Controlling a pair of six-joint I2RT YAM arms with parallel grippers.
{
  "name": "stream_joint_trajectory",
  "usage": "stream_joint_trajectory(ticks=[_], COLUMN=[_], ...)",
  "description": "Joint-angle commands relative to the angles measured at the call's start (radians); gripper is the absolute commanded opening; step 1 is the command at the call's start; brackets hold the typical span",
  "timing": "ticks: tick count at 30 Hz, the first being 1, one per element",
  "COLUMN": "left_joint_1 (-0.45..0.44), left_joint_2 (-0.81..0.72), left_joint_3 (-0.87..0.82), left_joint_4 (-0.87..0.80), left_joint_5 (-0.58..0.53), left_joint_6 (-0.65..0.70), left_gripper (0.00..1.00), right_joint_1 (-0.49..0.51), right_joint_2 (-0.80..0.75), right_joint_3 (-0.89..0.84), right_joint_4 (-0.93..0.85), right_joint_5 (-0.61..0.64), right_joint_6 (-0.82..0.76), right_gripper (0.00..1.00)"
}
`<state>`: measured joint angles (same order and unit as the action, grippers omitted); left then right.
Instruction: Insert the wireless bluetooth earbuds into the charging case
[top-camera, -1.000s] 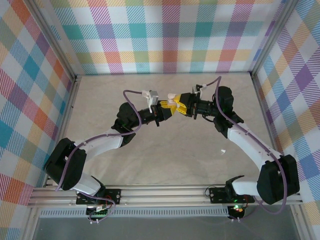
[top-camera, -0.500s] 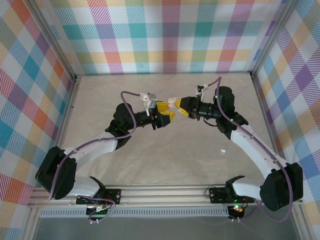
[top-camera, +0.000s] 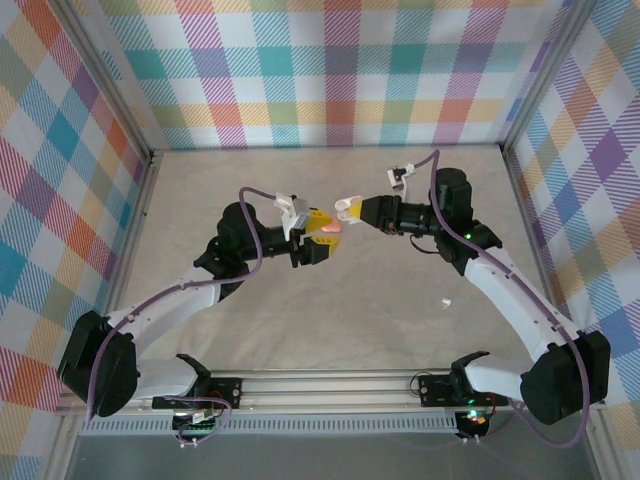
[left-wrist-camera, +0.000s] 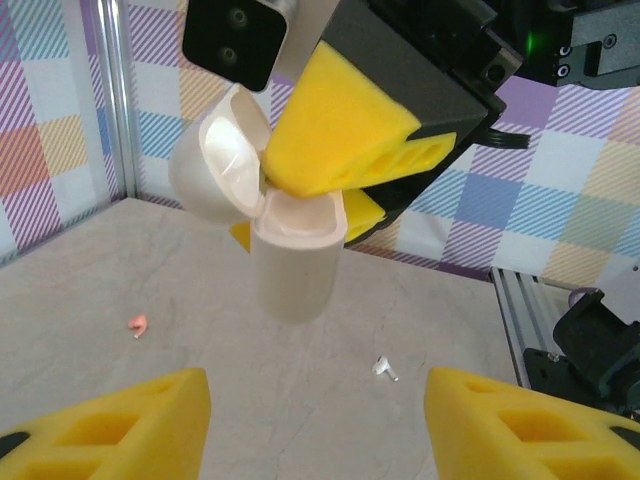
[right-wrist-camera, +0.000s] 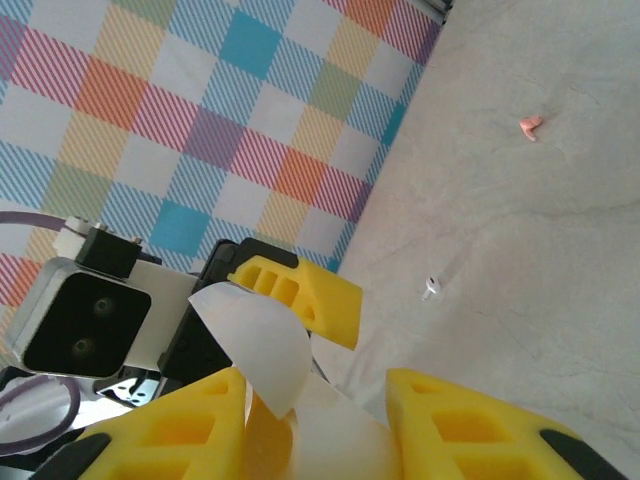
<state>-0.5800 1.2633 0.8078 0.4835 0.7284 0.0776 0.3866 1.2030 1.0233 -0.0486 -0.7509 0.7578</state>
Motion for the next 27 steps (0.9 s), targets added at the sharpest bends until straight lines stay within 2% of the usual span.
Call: stream_joint_trajectory(ticks=[1,11,18,22,27], left_joint_1=[0.0,-0.023,-0.047,-0.05,-0.05], left_joint_2=[0.025,0.088,0.122,0.146,0.17], left_joint_3=[0.034,0.054,0.072,0.079,0.088], left_joint_4=[0.043,0.177,0.213,0.254,0.288], left_joint_5=[0.022,0.009,-0.003,-0.004,0.018], left_joint_6=[0.04,-0.053,-0.078,-0.101,-0.124], left_gripper=[0.58,0.57,0.56,0.49,0.3], right_joint_1=[0.003,0.003,0.003,0.002,0.003], right_joint_2=[0.0,0.026,0.035,0.032,0.029], right_joint_3=[0.032,0.027,0.023,0.023,0.015], right_joint_4=[-0.009,0.005,0.016,0.013,0.013], right_joint_5=[-0.043,-0.057,-0.06,-0.063,-0.063], right_joint_6=[-0.057,-0.04,-0.034,-0.038,-0.035], right_gripper=[0.28,0.29,0.29,0.29,0.3])
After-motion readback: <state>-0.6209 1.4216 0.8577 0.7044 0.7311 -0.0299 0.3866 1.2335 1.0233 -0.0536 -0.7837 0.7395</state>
